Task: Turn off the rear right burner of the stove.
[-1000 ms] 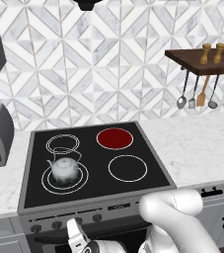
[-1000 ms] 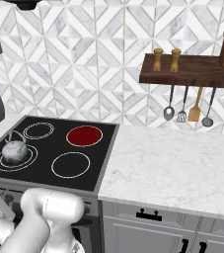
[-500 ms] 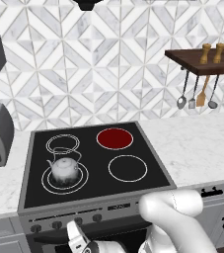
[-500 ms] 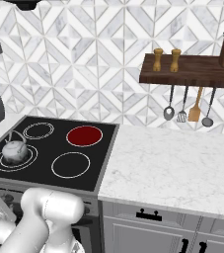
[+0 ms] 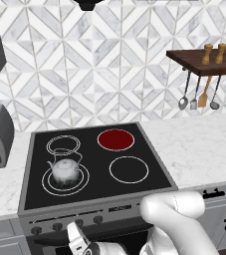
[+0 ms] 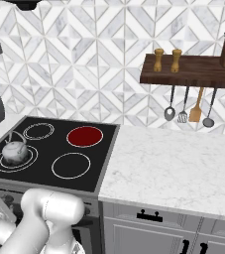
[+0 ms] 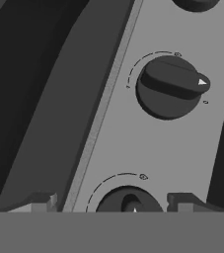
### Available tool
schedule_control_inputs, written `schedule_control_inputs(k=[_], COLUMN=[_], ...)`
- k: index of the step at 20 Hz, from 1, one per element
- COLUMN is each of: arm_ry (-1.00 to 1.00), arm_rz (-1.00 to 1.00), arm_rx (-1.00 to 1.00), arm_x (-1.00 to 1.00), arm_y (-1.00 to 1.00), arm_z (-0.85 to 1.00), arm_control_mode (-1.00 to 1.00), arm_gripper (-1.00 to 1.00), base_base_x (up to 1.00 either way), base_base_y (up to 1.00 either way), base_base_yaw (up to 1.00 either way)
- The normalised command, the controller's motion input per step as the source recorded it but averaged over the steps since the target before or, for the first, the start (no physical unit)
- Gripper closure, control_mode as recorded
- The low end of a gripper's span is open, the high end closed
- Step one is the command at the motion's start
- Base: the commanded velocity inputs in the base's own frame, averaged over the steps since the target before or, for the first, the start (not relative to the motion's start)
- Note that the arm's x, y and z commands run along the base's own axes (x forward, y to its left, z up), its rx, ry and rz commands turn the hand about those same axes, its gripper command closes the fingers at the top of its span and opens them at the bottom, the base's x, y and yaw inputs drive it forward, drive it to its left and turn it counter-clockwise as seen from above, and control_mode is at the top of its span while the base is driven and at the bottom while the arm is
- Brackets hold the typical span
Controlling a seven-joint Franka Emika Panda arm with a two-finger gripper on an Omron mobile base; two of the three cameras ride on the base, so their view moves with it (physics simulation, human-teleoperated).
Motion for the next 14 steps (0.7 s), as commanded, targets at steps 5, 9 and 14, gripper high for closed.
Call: schedule_control_inputs(k=[5,9,14], arm_ry=[0.0,0.0,0.0], arm_rz=[0.0,0.0,-0.14], arm_rx=[0.0,0.0,0.12], arm_x=[0.0,0.0,-0.07], arm_y=[0.0,0.0,-0.01], arm_z=[0.0,0.0,0.0], arm_control_mode=[-1.0,-1.0,-1.0], arm_gripper=[1.0,1.0,1.0], base_base_x=[0.0,0.0,0.0], base_base_y=[0.0,0.0,0.0], base_base_yaw=[0.0,0.0,0.0])
